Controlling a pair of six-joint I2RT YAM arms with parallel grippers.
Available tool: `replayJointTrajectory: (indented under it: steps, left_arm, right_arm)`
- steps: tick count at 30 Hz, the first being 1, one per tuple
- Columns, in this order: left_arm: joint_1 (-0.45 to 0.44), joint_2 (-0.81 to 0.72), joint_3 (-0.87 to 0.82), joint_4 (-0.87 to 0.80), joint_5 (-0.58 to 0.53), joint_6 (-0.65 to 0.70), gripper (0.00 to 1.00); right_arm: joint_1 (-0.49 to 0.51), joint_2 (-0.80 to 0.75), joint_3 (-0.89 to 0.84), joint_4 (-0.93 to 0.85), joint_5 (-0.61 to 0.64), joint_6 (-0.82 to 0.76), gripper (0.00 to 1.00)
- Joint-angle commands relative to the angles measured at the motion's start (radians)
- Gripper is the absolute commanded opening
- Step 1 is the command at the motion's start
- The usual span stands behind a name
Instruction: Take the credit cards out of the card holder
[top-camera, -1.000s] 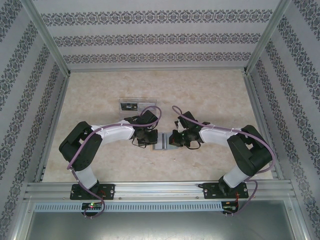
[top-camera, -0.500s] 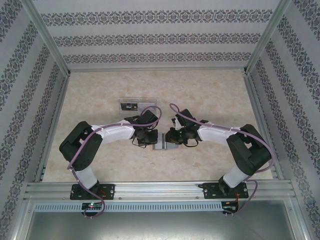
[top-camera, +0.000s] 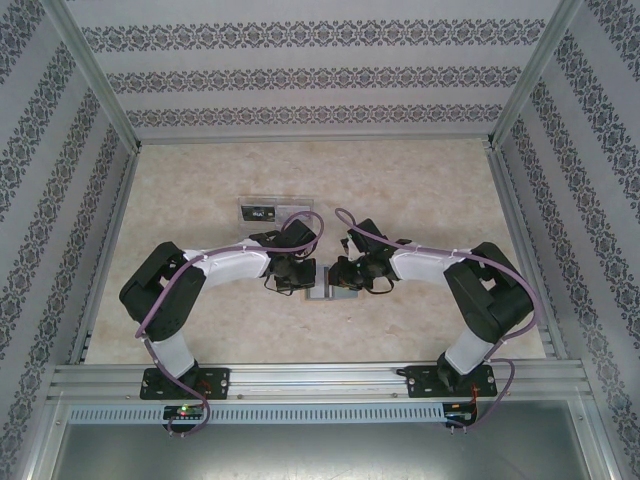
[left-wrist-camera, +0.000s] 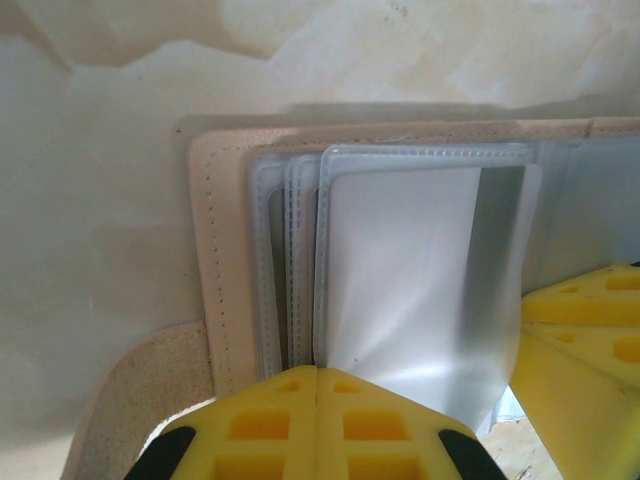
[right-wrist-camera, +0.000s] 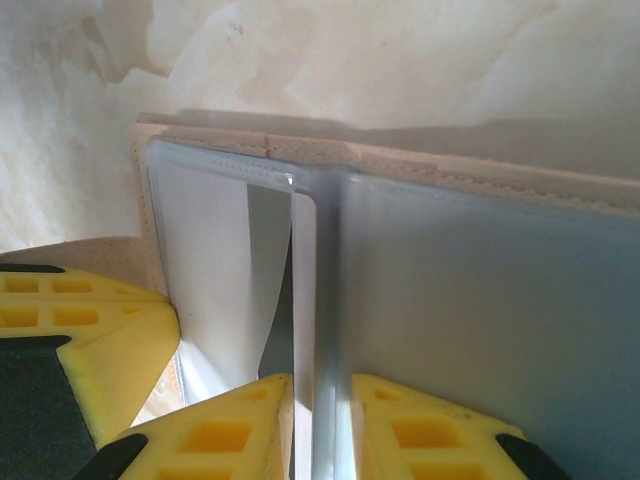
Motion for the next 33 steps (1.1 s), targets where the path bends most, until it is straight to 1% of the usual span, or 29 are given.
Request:
replayJointTrajectory:
  steps: [1, 5, 6, 9, 10, 11, 12, 21, 29, 30, 31, 32, 33]
  left_arm:
    - [-0.008, 0.042, 0.002, -0.042, -0.02, 0.013, 0.02]
    - [-0.011, 0.046, 0.006, -0.04, -0.018, 0.013, 0.01]
    - [-0.013, 0.046, 0.007, -0.04, -0.015, 0.013, 0.01]
    - [-0.015, 0.047, 0.01, -0.04, -0.016, 0.013, 0.01]
    - [-0.016, 0.049, 0.01, -0.04, -0.015, 0.013, 0.01]
    - [-0.016, 0.05, 0.011, -0.041, -0.015, 0.013, 0.01]
    - [-0.016, 0.052, 0.012, -0.043, -0.016, 0.013, 0.01]
    - [-0.017, 0.049, 0.013, -0.057, -0.032, 0.012, 0.02]
    - [-0.016, 0.049, 0.021, -0.06, -0.029, 0.015, 0.02]
    - [-0.016, 0.051, 0.021, -0.06, -0.027, 0.015, 0.02]
    - [-0.016, 0.05, 0.021, -0.06, -0.026, 0.016, 0.02]
    - [-0.016, 0.052, 0.022, -0.06, -0.025, 0.016, 0.02]
    - [-0.016, 0.052, 0.022, -0.06, -0.024, 0.017, 0.02]
  right_arm:
    - [0.014, 0.023, 0.016, 0.023, -0.034, -0.013, 0.23]
    - [0.014, 0.033, 0.013, 0.038, -0.049, -0.009, 0.21]
    - [0.013, 0.035, 0.012, 0.041, -0.052, -0.009, 0.19]
    - [0.012, 0.033, 0.007, 0.048, -0.058, -0.006, 0.11]
    - [0.011, 0.031, 0.004, 0.052, -0.061, -0.004, 0.07]
    - [0.011, 0.027, 0.001, 0.053, -0.063, -0.002, 0.0]
    - [0.008, 0.023, -0.002, 0.053, -0.062, -0.001, 0.0]
    - [-0.042, -0.073, -0.069, 0.028, -0.028, -0.012, 0.0]
    - [-0.063, -0.087, -0.096, 0.017, -0.037, -0.025, 0.0]
    - [-0.063, -0.083, -0.093, 0.022, -0.039, -0.024, 0.02]
    - [-0.063, -0.08, -0.093, 0.03, -0.043, -0.022, 0.07]
    - [-0.062, -0.075, -0.086, 0.035, -0.045, -0.019, 0.15]
    - [-0.06, -0.066, -0.08, 0.035, -0.045, -0.02, 0.19]
